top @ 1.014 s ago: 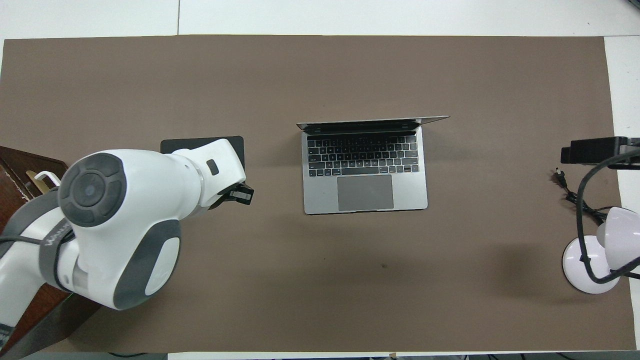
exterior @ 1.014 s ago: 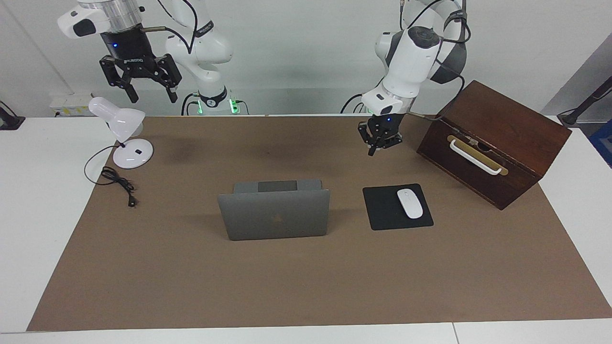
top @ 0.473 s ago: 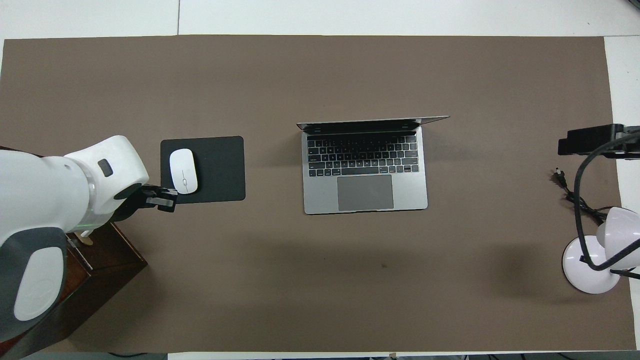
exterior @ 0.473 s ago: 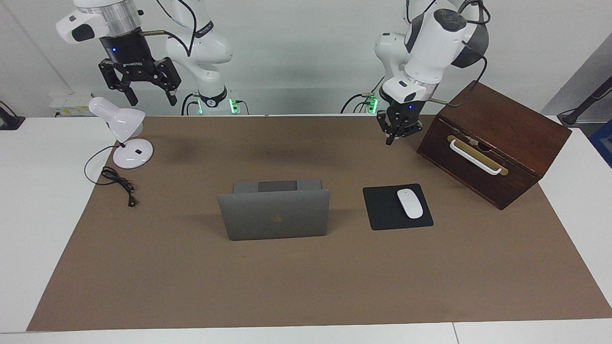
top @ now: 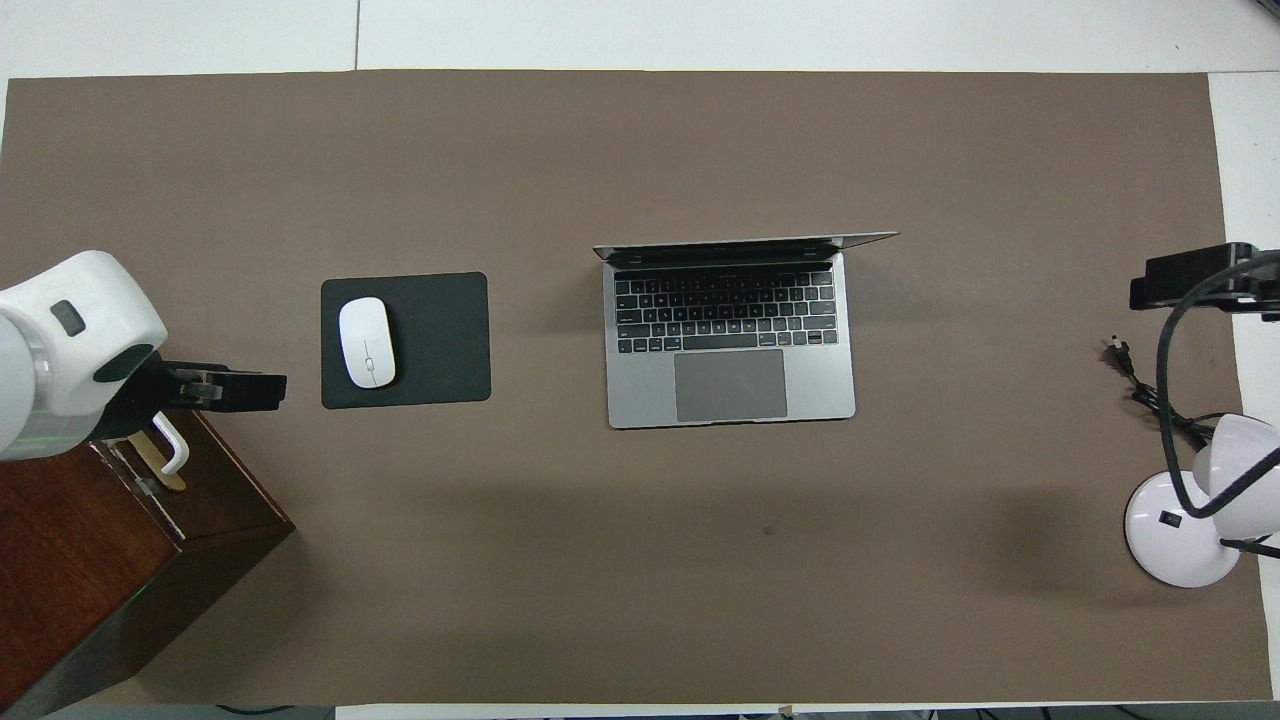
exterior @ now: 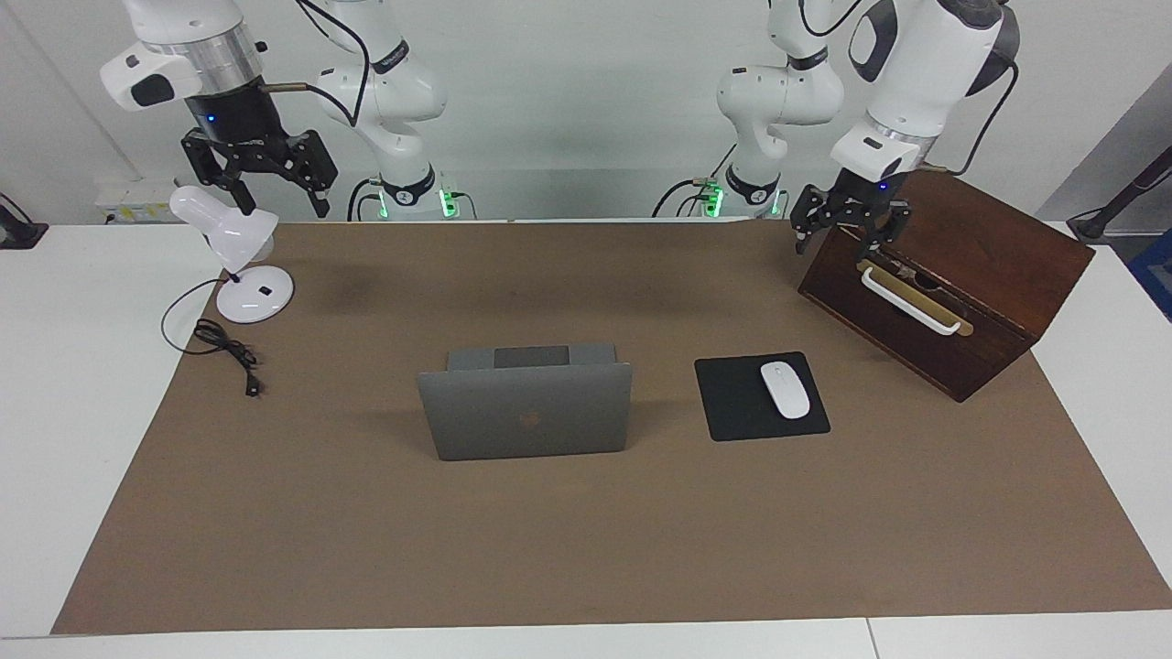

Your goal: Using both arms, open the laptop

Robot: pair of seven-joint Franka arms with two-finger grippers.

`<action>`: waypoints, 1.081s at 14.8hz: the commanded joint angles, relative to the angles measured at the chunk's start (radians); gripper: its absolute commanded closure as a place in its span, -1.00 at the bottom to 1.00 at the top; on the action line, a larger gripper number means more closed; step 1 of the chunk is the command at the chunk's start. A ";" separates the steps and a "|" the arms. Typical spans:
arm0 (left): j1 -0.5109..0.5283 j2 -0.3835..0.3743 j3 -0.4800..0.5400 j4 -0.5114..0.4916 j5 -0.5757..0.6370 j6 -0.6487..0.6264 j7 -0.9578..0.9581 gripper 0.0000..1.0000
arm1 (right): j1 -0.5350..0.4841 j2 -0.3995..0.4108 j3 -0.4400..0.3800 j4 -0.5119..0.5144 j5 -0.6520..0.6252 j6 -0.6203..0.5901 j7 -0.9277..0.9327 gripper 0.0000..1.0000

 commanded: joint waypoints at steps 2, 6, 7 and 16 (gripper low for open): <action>0.104 -0.008 -0.008 0.031 0.048 -0.064 0.070 -1.00 | 0.009 0.004 -0.042 -0.010 -0.018 -0.019 -0.008 -1.00; 0.193 -0.007 -0.007 0.047 0.045 -0.094 0.128 -1.00 | 0.007 -0.005 -0.058 -0.030 -0.015 -0.019 0.015 -1.00; 0.201 -0.007 -0.008 0.047 0.045 -0.091 0.110 -1.00 | 0.007 -0.005 -0.059 -0.030 -0.015 -0.019 0.017 -1.00; 0.190 0.116 -0.019 0.313 0.049 -0.253 -0.073 -1.00 | 0.006 -0.010 -0.057 -0.056 -0.009 -0.015 0.017 -1.00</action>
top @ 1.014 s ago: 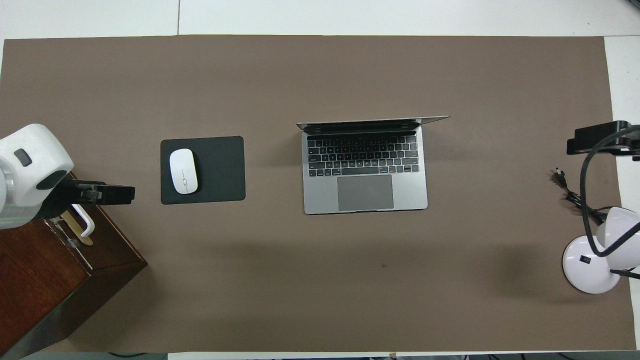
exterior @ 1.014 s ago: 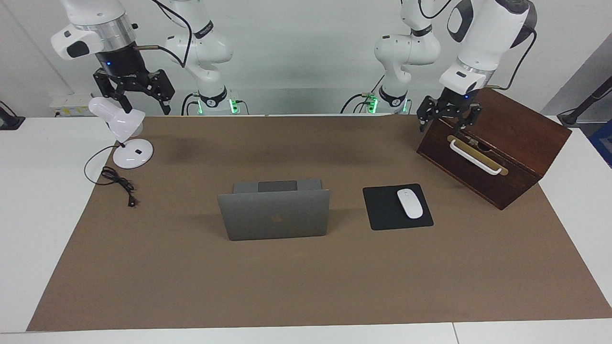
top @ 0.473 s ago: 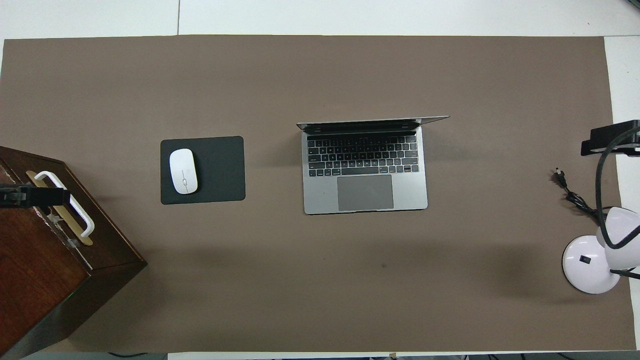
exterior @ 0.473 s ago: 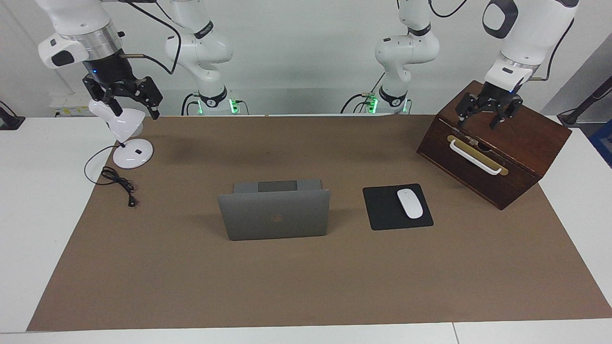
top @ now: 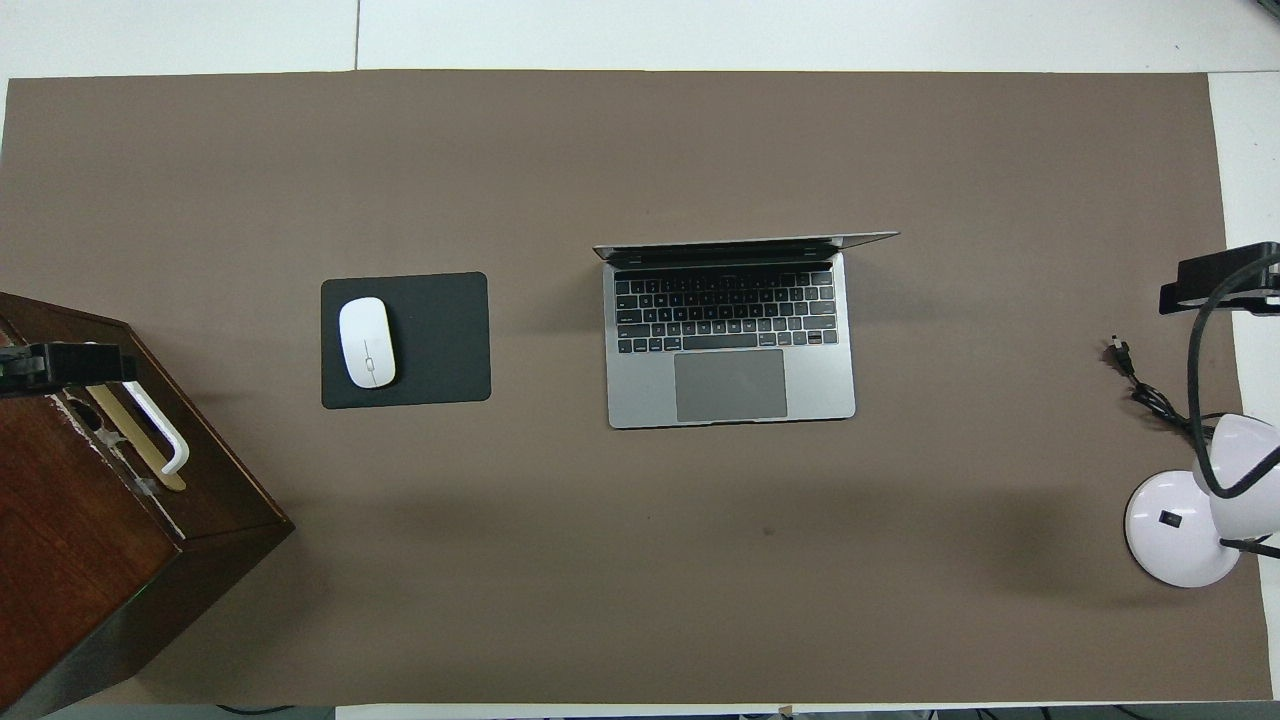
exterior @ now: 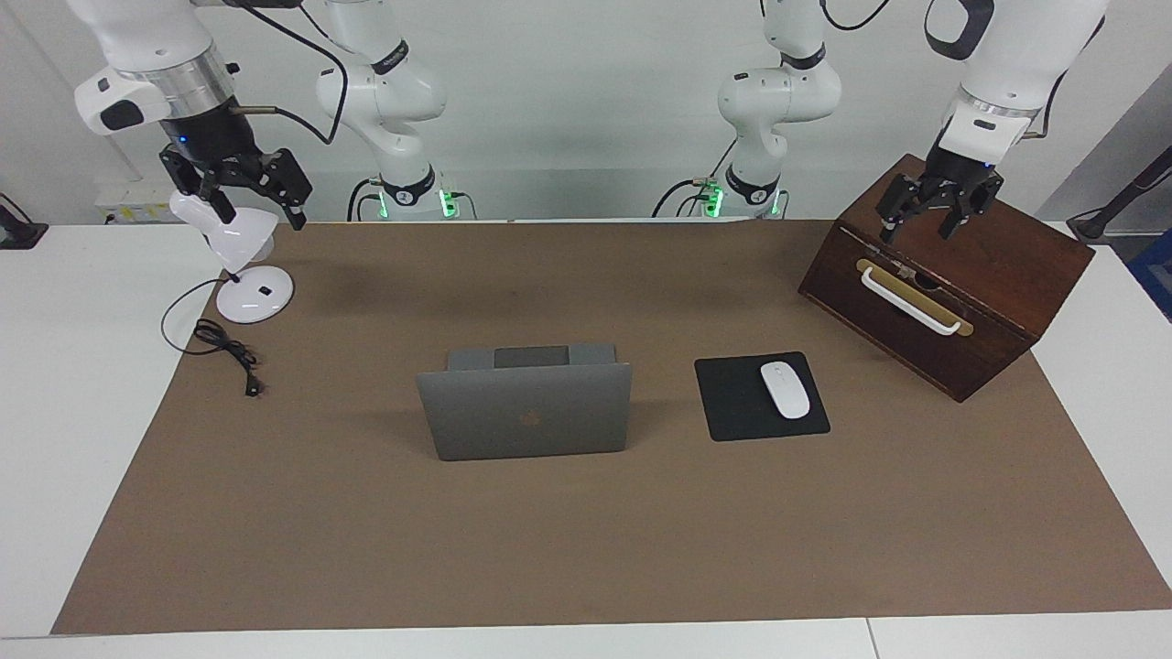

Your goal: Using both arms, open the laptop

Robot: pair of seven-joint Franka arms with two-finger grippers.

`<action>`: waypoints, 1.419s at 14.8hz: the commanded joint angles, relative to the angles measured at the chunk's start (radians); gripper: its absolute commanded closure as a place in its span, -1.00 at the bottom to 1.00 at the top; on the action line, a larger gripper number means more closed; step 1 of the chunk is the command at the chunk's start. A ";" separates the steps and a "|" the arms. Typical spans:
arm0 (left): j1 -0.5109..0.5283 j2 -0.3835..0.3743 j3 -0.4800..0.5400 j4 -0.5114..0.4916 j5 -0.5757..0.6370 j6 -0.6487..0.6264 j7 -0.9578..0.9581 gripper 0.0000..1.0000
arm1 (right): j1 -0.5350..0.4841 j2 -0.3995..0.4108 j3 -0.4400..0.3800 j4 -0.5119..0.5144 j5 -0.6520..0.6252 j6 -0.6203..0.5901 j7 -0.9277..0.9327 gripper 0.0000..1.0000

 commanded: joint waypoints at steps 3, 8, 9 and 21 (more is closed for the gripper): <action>-0.001 0.111 0.003 0.216 0.047 -0.171 0.041 -1.00 | 0.004 -0.018 -0.005 -0.036 -0.008 0.000 0.013 -1.00; 0.008 0.138 0.010 0.275 0.055 -0.227 0.116 -1.00 | 0.003 -0.020 -0.005 -0.048 -0.010 -0.005 0.010 -1.00; 0.011 0.134 0.010 0.257 0.055 -0.227 0.116 -1.00 | 0.001 -0.023 -0.005 -0.051 -0.010 -0.005 0.010 -1.00; 0.008 0.094 0.010 0.157 0.038 -0.178 0.073 -1.00 | -0.002 -0.033 -0.006 -0.065 -0.060 -0.009 -0.013 -1.00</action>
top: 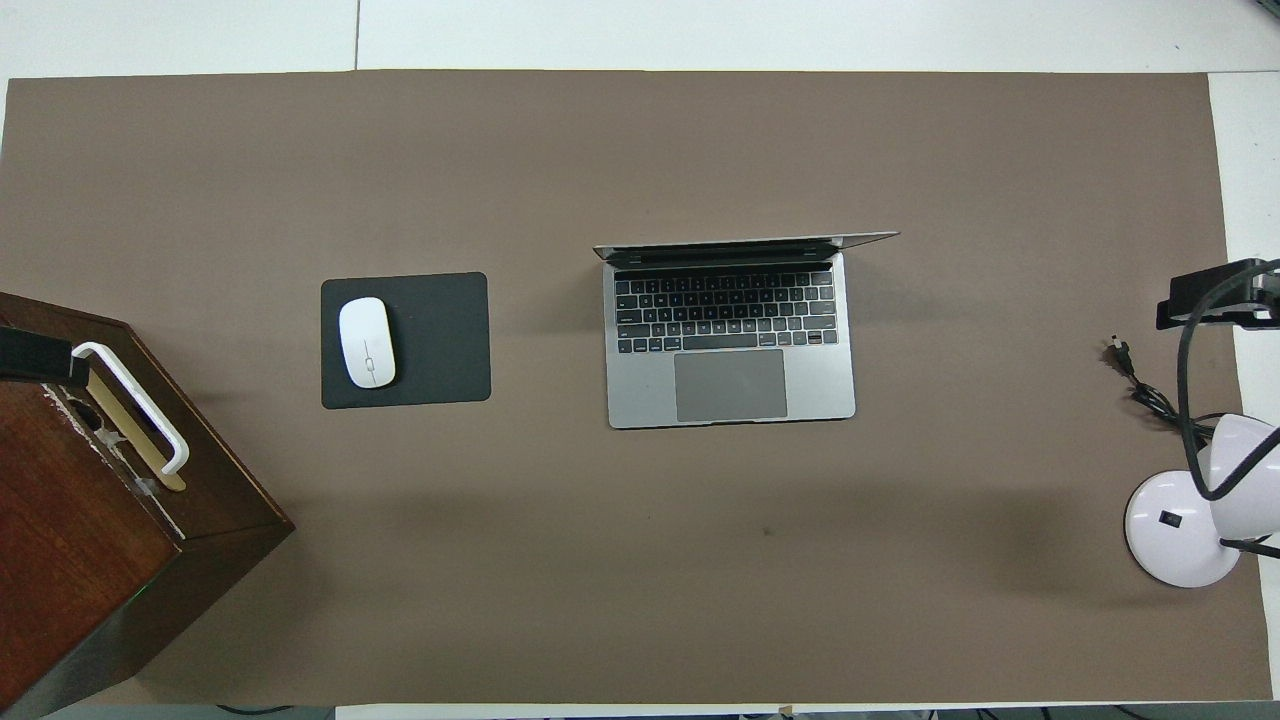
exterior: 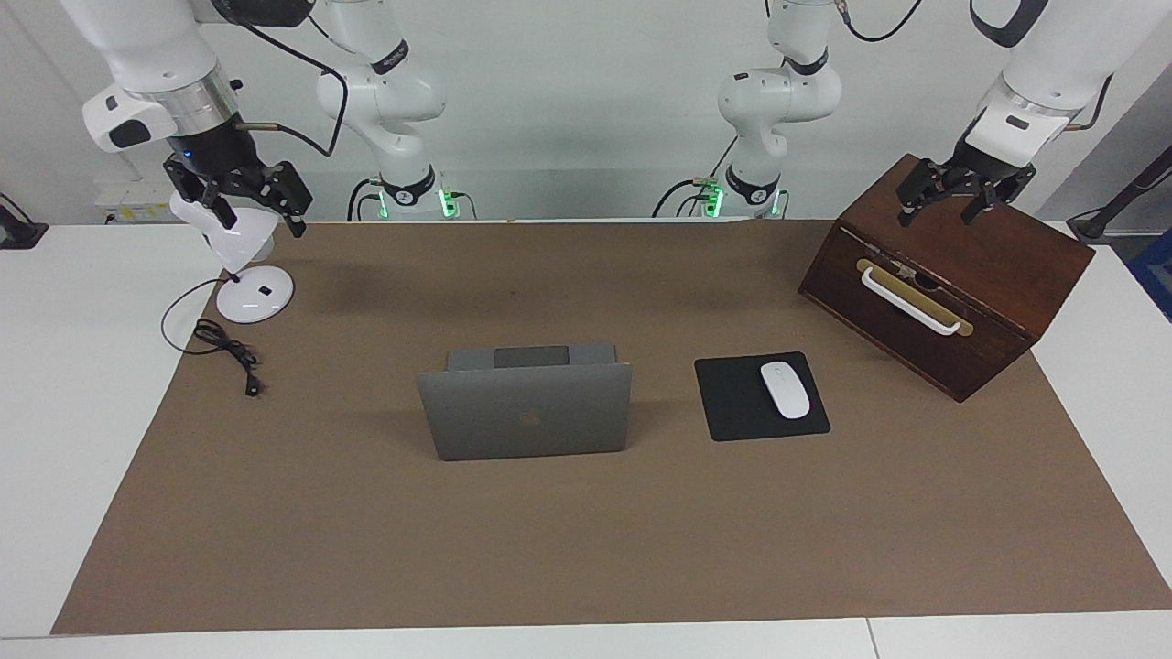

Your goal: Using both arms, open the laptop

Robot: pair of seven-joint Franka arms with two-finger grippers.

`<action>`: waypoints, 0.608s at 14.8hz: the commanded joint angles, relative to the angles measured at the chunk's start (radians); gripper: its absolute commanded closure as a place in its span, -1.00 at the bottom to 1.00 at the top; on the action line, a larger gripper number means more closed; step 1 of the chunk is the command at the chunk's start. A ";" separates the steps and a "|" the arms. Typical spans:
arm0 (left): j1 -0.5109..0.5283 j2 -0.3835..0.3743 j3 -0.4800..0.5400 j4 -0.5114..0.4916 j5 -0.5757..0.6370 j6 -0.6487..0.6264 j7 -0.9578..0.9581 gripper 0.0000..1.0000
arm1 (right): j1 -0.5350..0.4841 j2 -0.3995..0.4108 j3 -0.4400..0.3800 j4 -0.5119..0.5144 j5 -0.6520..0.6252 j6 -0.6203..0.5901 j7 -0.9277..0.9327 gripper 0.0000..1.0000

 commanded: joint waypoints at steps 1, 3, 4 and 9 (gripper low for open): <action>-0.002 -0.020 -0.005 -0.027 0.009 0.045 -0.027 -1.00 | -0.001 -0.028 -0.001 -0.027 -0.025 -0.009 -0.014 -1.00; -0.005 -0.020 -0.006 -0.030 0.009 0.071 -0.022 -1.00 | -0.001 -0.028 -0.001 -0.027 -0.024 -0.009 -0.014 -1.00; -0.005 -0.018 -0.006 -0.030 0.009 0.095 -0.022 -1.00 | -0.001 -0.028 -0.001 -0.027 -0.024 -0.008 -0.012 -1.00; -0.005 -0.017 -0.006 -0.032 0.007 0.120 -0.027 -1.00 | -0.001 -0.028 0.001 -0.027 -0.024 -0.007 -0.012 -1.00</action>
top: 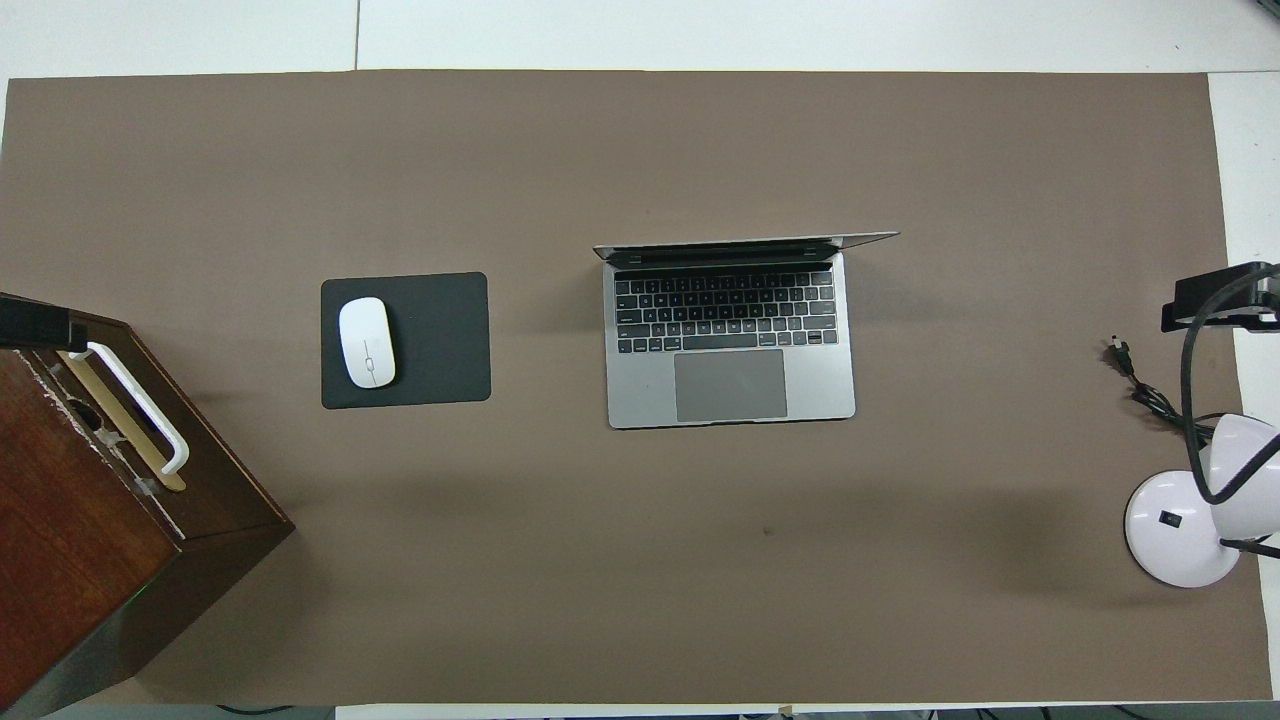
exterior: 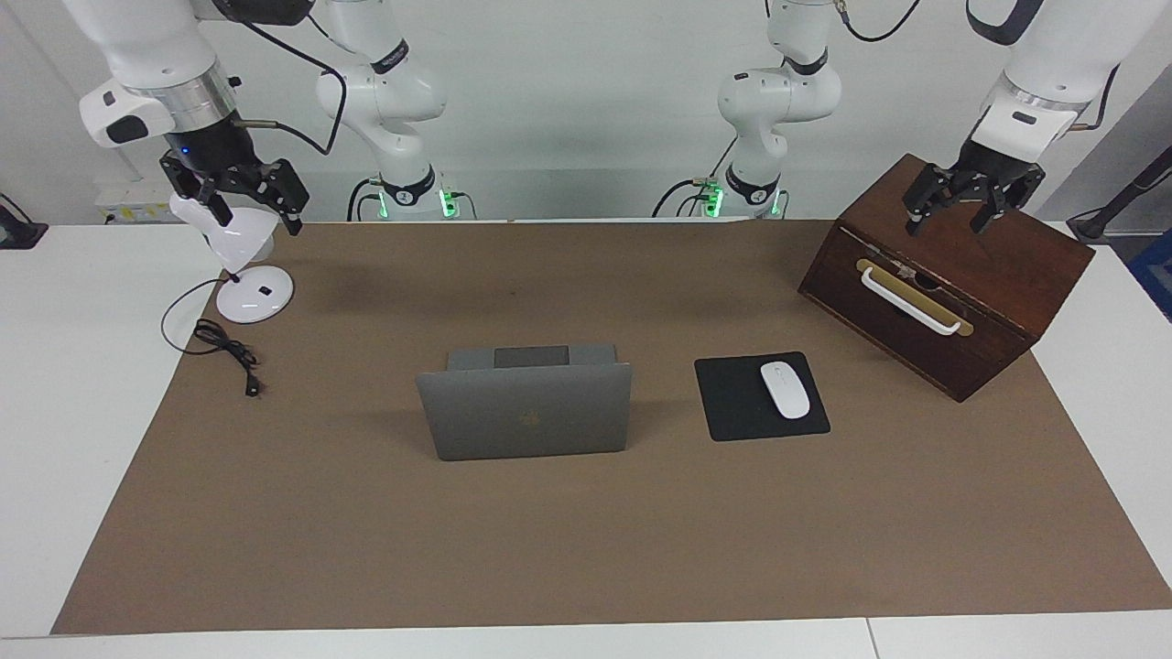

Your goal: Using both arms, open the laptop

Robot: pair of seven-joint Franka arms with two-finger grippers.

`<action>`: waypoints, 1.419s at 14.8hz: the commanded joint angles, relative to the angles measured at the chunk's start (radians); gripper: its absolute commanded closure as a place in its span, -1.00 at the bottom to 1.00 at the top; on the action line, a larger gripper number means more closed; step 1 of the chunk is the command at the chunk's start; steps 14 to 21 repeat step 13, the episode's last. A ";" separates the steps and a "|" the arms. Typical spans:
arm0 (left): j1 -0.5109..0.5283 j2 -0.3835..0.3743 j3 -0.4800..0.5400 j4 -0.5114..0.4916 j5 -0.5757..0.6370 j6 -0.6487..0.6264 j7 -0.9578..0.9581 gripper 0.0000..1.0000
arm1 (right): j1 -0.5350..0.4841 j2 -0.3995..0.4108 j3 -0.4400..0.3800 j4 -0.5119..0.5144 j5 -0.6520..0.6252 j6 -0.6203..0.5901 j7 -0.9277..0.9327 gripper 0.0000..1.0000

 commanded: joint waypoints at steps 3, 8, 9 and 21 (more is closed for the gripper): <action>-0.002 -0.017 0.000 -0.028 0.007 0.017 -0.014 -1.00 | -0.001 -0.022 0.001 -0.023 -0.018 -0.005 -0.012 -1.00; 0.002 -0.017 0.000 -0.028 0.007 0.015 -0.014 -1.00 | -0.001 -0.022 0.001 -0.023 -0.018 -0.005 -0.012 -1.00; 0.004 -0.017 -0.001 -0.028 0.007 0.015 -0.014 -1.00 | -0.001 -0.022 0.001 -0.023 -0.018 -0.004 -0.012 -1.00; 0.004 -0.018 0.000 -0.028 0.006 0.014 -0.014 -1.00 | -0.001 -0.022 0.001 -0.023 -0.018 -0.002 -0.012 -1.00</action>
